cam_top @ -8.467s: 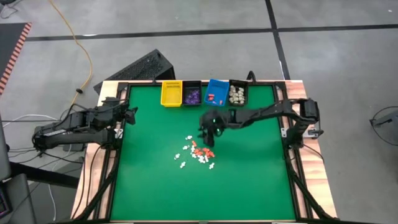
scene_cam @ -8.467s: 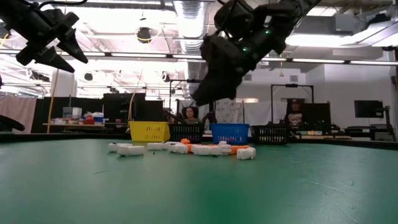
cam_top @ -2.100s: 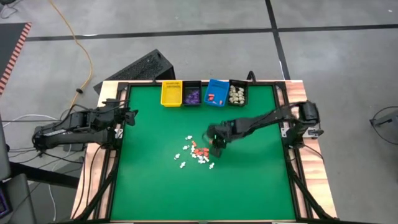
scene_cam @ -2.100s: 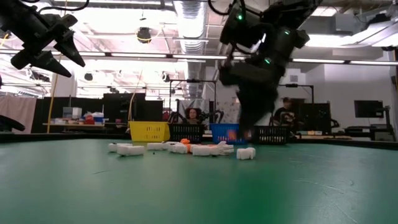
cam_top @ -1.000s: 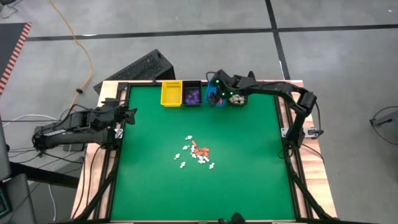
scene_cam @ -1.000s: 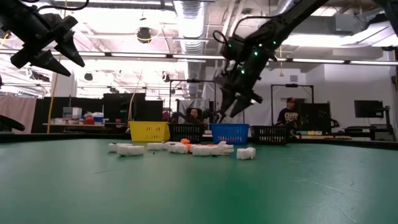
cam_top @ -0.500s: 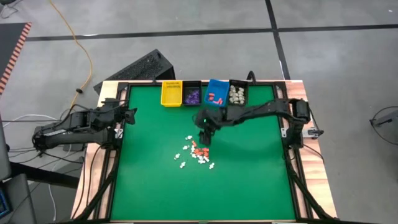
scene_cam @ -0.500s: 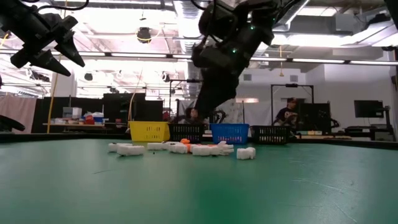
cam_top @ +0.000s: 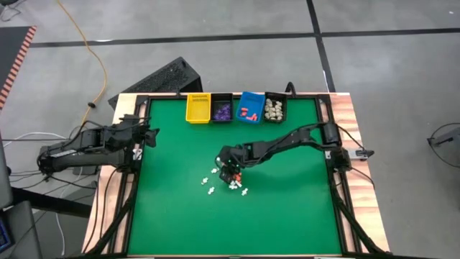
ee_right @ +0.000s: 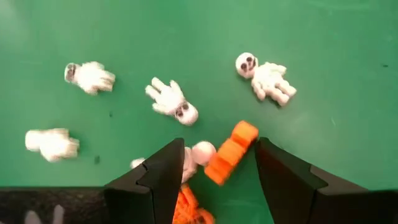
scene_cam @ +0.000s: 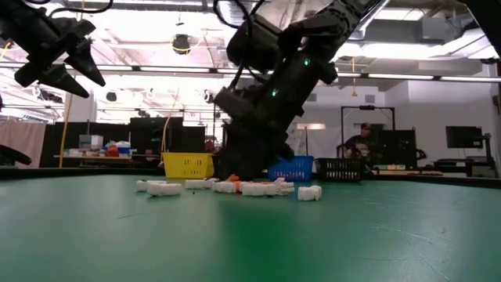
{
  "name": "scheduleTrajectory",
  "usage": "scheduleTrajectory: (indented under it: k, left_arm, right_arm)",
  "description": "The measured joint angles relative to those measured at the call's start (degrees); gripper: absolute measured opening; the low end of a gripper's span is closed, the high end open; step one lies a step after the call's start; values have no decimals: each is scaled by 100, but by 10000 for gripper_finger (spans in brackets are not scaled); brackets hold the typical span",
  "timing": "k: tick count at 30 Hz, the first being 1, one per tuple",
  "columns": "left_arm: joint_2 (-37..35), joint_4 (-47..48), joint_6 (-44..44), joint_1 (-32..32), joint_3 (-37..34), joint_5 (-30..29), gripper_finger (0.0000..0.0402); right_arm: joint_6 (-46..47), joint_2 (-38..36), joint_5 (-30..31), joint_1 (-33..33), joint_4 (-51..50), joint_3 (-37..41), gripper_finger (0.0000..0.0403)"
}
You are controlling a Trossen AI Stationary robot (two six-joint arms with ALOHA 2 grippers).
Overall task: Sort Halloween decoration
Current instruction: Put the orange skeleton toy into the blue basket
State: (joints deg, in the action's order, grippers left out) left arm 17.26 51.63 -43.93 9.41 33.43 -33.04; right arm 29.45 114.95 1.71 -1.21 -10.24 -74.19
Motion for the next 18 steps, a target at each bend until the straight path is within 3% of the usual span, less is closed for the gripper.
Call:
scheduleTrajectory:
  k: [8,18]
  left_arm:
    - [0,0,123,0,0,252,256]
    - [0,-4,123,2,0,267,256]
  right_arm:
    - [989,136,433,-36,-30,-17,202]
    - [1768,108,635,45,-306,-16,75]
